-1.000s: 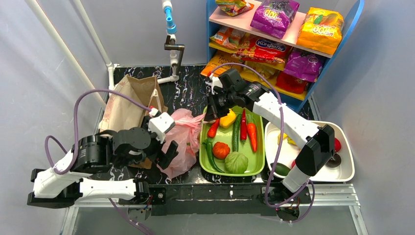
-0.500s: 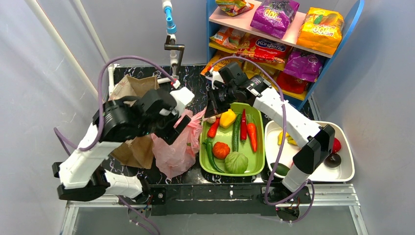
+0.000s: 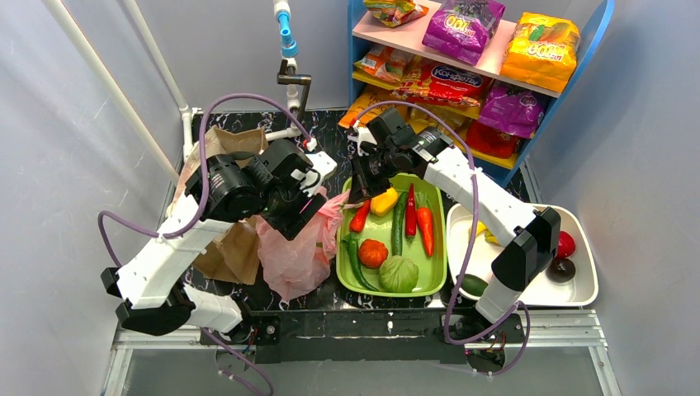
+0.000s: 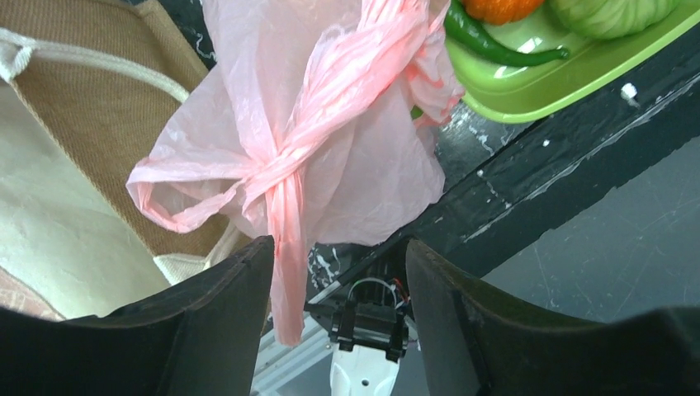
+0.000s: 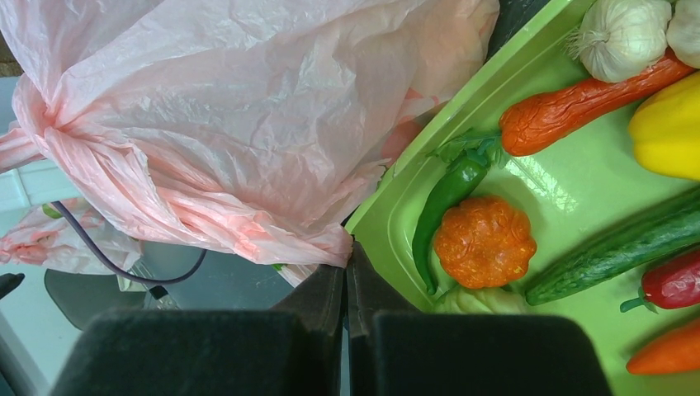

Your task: Place the food into the grocery bag and tie it

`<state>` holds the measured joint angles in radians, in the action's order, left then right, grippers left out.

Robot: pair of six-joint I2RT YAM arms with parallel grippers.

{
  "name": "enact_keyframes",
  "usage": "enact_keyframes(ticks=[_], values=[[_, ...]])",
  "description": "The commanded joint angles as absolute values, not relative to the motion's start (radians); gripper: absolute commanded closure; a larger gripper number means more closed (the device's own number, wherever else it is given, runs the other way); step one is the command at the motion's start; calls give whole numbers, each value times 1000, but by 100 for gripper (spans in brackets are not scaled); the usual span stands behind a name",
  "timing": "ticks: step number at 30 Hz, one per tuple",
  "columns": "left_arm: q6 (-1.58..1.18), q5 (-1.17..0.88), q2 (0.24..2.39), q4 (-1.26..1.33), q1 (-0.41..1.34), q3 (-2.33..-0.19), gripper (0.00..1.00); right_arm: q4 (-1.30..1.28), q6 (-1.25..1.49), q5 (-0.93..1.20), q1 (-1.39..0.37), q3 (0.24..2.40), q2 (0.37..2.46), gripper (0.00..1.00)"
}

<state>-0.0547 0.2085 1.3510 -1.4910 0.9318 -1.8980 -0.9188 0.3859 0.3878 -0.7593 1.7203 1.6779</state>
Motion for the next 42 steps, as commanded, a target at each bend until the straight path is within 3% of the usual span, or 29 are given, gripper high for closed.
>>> enact_keyframes(ticks=[1,15,28,35,39,42], values=[[-48,246,1302,-1593,927,-1854,43,-925,379,398,-759,1721,1655,99],[-47,350,1250,-1491,925,-1712,47,-921,381,423,-760,1712,1661,99],[-8,383,1279,-1452,925,-1707,64,-923,377,429,-759,1699,1659,99],[-4,393,1283,-1439,925,-1700,79,-920,376,430,-759,1700,1660,99],[-4,378,1285,-1430,926,-1706,100,-922,376,429,-759,1699,1661,99],[-4,354,1282,-1427,926,-1720,100,-922,374,426,-759,1703,1661,99]])
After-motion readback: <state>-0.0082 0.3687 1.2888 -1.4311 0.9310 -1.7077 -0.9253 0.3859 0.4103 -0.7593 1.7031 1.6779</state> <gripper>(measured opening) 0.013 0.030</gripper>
